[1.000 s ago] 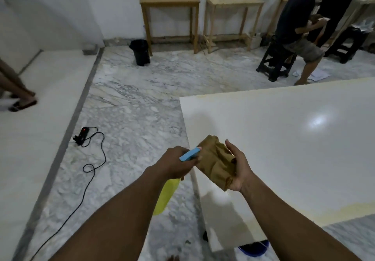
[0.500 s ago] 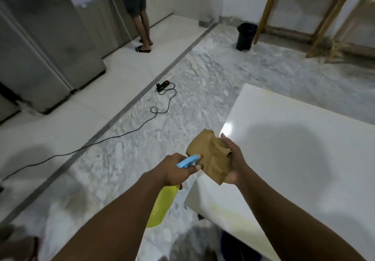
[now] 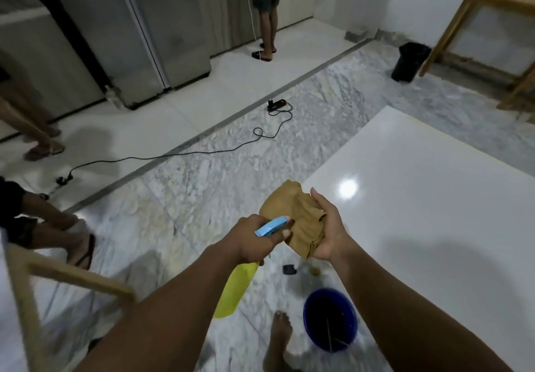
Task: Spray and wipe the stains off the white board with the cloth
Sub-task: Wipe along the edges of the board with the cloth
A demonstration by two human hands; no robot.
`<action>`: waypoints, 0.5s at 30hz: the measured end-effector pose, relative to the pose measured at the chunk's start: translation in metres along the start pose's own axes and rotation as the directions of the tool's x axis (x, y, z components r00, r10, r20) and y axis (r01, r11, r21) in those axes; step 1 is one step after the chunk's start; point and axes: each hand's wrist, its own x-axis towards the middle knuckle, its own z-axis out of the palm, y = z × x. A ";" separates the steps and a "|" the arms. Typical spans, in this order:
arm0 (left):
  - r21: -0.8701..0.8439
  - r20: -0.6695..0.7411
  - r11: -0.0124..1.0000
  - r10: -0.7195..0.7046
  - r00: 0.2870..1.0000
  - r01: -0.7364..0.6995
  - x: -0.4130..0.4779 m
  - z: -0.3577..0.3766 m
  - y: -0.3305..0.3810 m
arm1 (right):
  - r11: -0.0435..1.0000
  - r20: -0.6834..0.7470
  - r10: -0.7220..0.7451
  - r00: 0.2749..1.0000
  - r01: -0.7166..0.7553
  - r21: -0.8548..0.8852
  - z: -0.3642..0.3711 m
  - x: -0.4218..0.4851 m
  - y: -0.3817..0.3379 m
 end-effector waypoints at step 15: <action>-0.128 -0.155 0.989 -0.092 0.984 0.073 -0.047 0.078 0.007 | 0.986 0.015 0.099 0.995 -0.096 -0.134 -0.053 -0.046 0.001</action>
